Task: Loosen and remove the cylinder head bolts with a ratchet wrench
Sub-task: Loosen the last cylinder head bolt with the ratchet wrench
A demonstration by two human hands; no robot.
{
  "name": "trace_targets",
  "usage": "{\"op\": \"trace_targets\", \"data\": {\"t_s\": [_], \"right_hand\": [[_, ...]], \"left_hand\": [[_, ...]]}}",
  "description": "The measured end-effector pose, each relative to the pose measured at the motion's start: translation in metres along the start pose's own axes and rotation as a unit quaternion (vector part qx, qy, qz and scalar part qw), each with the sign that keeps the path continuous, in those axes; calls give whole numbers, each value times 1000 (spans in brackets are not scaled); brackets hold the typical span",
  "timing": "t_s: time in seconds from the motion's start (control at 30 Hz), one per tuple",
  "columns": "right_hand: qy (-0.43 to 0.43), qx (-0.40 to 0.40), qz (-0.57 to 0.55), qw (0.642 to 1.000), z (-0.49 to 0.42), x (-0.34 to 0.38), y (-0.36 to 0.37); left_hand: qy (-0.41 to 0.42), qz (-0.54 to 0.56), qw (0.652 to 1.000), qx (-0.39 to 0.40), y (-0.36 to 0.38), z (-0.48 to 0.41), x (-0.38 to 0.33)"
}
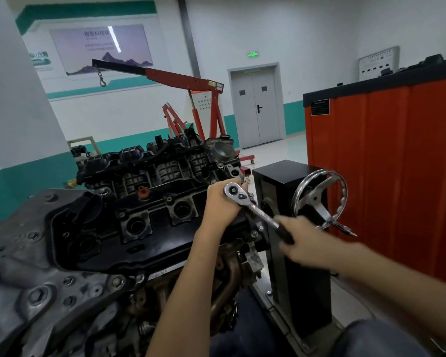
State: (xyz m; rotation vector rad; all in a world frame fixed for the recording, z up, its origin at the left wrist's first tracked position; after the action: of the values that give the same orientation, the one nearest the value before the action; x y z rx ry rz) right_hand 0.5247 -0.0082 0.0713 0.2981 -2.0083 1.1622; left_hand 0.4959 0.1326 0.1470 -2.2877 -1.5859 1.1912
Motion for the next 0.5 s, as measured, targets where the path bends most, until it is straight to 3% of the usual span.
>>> {"op": "trace_targets", "data": {"t_s": [0.1, 0.2, 0.27, 0.33, 0.43, 0.5], "right_hand": [[-35, -33, 285, 957, -22, 15, -62], [-45, -76, 306, 948, -27, 26, -66], [-14, -96, 187, 978, -14, 15, -36], [26, -91, -17, 995, 4, 2, 11], [38, -113, -268, 956, 11, 8, 73], [27, -123, -308, 943, 6, 16, 89]], "left_hand": [[24, -28, 999, 14, 1, -2, -5], [-14, 17, 999, -34, -6, 1, 3], [-54, 57, 993, -90, -11, 4, 12], [-71, 101, 986, -115, -7, 6, 13], [-47, 80, 989, -119, 0, 6, 1], [-38, 45, 989, -139, -7, 6, 1]]}}
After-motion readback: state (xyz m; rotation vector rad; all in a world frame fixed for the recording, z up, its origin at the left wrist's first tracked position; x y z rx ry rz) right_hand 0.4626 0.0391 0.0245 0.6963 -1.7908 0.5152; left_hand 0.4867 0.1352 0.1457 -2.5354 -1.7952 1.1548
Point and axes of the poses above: each hand's wrist, its own z-axis away from the middle knuckle, its own y-axis out of the palm, x = y × z, the point moved 10 cm from there along -z, towards the middle knuckle, and after that the axes turned 13 degrees about -z, right-handed, at the moved point
